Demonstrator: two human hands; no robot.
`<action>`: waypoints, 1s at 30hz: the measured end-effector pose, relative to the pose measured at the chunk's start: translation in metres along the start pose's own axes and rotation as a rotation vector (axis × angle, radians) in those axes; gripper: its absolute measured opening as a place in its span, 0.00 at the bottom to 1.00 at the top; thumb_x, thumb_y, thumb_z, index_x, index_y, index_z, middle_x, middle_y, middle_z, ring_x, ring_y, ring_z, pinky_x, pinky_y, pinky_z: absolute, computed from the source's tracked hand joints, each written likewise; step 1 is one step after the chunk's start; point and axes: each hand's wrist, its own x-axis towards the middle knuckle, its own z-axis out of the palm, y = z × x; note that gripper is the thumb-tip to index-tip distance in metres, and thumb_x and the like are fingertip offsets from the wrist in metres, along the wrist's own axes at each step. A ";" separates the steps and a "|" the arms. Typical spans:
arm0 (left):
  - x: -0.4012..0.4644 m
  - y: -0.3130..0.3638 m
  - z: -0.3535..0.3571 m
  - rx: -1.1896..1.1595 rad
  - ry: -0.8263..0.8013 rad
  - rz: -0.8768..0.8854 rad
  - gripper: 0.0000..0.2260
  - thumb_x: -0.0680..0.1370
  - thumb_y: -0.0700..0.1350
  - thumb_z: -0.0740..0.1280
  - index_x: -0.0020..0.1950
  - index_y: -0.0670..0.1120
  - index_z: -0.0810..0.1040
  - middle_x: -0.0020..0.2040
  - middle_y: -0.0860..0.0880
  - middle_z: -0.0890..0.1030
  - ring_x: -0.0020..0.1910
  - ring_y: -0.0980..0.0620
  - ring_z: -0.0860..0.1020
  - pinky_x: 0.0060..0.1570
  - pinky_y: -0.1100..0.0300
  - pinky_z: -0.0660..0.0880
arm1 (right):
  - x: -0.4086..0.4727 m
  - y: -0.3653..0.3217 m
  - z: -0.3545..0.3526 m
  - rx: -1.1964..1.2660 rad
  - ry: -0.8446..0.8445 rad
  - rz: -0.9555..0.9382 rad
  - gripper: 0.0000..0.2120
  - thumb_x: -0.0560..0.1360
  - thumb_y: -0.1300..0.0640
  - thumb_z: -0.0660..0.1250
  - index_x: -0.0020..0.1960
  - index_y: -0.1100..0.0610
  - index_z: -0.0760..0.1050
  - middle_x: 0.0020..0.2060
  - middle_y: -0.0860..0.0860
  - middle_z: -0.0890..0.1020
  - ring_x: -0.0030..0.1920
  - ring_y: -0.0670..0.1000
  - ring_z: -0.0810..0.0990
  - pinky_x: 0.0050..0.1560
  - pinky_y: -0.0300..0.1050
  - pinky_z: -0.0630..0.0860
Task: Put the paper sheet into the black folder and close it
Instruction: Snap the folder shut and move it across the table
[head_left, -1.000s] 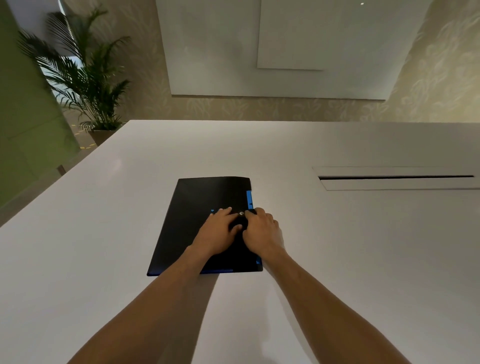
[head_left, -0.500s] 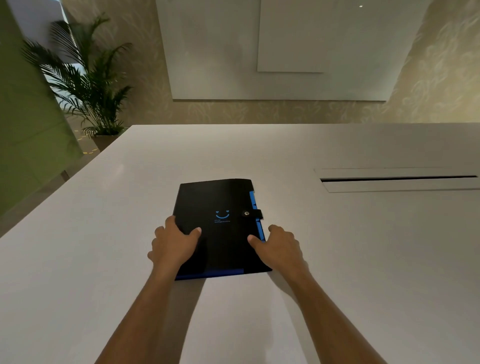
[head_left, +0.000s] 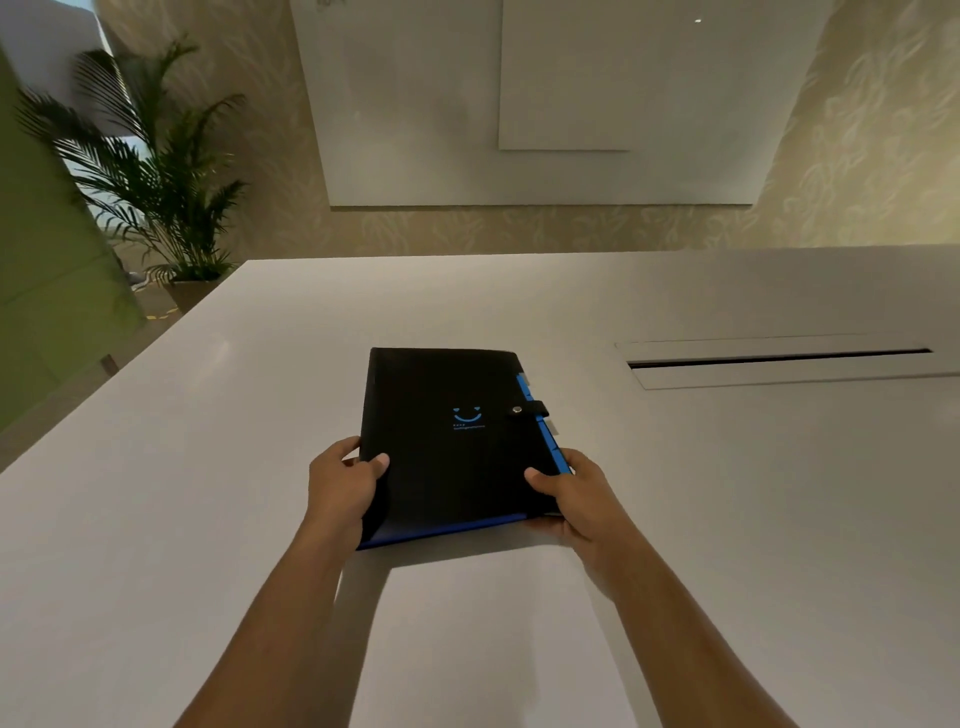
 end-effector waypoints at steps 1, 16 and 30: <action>0.001 0.001 0.005 -0.010 -0.007 0.011 0.20 0.77 0.37 0.68 0.69 0.44 0.72 0.54 0.43 0.81 0.50 0.44 0.80 0.41 0.57 0.77 | 0.001 -0.002 -0.004 0.044 -0.026 -0.006 0.16 0.76 0.65 0.68 0.62 0.56 0.71 0.55 0.57 0.79 0.53 0.57 0.82 0.40 0.52 0.83; 0.032 0.050 0.092 -0.087 -0.543 -0.061 0.25 0.77 0.33 0.67 0.71 0.49 0.67 0.61 0.41 0.75 0.52 0.40 0.82 0.38 0.53 0.83 | 0.084 -0.068 -0.074 0.241 0.100 -0.127 0.24 0.75 0.73 0.65 0.68 0.57 0.69 0.61 0.60 0.76 0.55 0.60 0.81 0.39 0.53 0.84; 0.134 0.061 0.196 0.130 -0.393 0.105 0.20 0.77 0.33 0.66 0.67 0.45 0.72 0.62 0.42 0.73 0.56 0.43 0.78 0.41 0.55 0.83 | 0.226 -0.114 -0.094 -0.070 0.326 -0.153 0.25 0.74 0.68 0.70 0.69 0.56 0.70 0.55 0.56 0.77 0.46 0.54 0.82 0.40 0.50 0.84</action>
